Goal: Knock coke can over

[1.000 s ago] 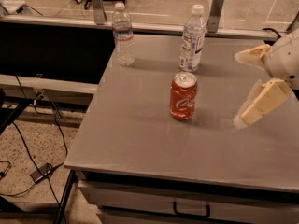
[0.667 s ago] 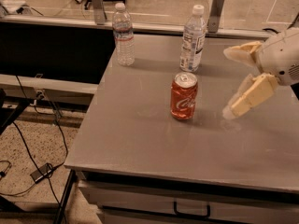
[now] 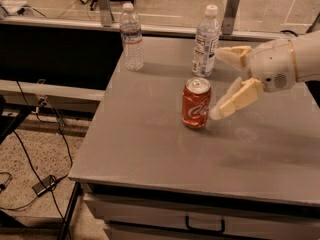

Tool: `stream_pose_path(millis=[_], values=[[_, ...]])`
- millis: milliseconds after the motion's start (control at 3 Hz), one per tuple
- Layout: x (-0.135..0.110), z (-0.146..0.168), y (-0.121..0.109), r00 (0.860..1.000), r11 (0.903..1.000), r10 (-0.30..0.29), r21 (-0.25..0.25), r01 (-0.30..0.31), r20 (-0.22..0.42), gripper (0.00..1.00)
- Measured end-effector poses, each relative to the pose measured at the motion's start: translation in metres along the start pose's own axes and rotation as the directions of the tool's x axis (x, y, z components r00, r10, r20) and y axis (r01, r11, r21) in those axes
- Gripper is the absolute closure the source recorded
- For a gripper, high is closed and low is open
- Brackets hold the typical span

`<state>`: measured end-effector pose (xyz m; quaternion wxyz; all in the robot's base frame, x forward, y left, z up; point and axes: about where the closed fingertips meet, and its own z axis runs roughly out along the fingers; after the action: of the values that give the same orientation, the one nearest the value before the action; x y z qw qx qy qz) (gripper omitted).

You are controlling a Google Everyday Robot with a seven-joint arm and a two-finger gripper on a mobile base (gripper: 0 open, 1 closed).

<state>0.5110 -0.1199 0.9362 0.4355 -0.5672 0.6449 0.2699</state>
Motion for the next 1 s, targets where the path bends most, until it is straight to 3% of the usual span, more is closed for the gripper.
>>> stream_pose_path(millis=[333,1000], values=[[0.002,0.026,0.001,0.996,0.9999,0.012,0.004,-0.013,0.085,0.0],[0.031,0.066,0.009,0.981,0.9954,0.09,-0.046,-0.084,0.169,0.0]])
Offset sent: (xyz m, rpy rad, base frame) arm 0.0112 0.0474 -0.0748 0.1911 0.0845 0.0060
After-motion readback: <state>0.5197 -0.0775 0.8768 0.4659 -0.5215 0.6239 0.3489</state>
